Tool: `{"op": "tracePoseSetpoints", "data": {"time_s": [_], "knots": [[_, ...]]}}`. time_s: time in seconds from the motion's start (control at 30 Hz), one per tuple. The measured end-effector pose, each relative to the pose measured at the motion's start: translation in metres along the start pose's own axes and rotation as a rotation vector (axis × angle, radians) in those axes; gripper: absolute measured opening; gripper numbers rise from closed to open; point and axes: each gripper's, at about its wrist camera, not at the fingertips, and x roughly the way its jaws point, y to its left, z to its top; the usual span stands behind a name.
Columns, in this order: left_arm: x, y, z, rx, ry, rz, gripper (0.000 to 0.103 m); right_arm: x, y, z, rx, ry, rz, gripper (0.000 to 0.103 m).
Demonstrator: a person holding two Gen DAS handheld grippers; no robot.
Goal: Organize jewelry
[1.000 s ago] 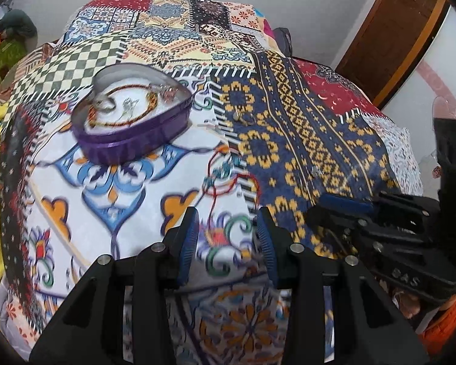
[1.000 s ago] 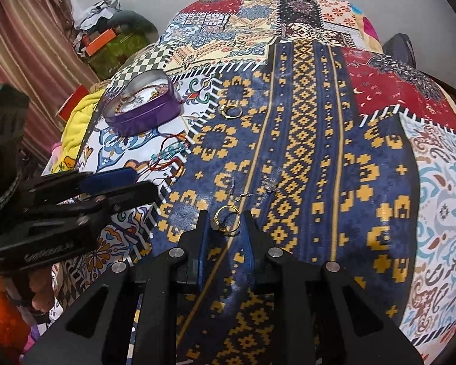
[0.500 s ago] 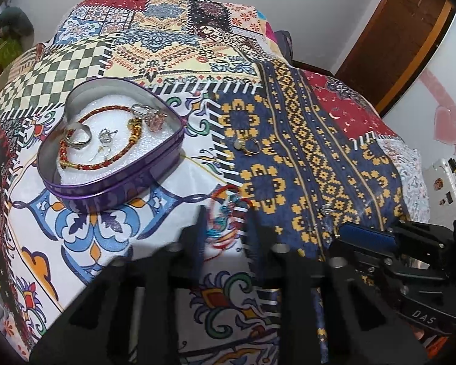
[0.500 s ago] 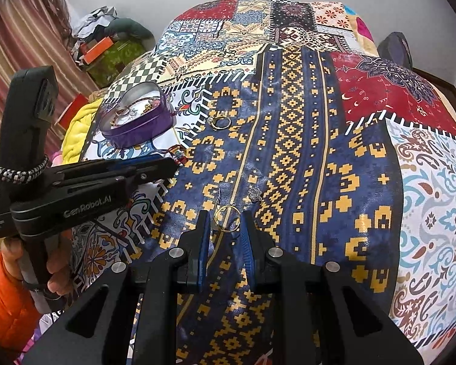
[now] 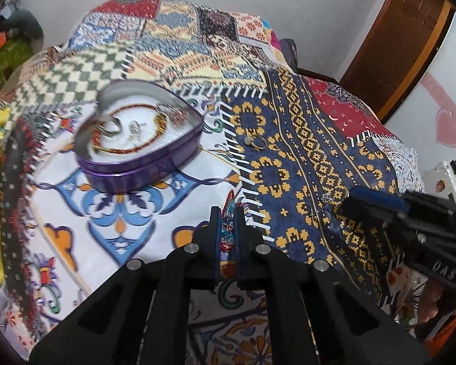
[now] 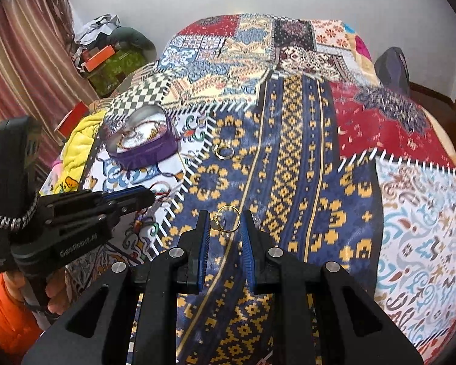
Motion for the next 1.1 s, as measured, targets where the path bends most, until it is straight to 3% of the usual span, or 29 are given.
{"op": "tracePoseSetpoints", "data": {"time_s": [0.6, 1.1], "knots": [[-0.075, 0.033, 0.021, -0.061, -0.196, 0.057, 0.005, -0.011, 0.044, 0.049, -0.082, -0.126, 0.033, 0.018], [-0.074, 0.061, 0.046, -0.064, -0.259, 0.072, 0.005, 0.024, 0.080, 0.087, -0.156, -0.125, 0.076, 0.018]]}}
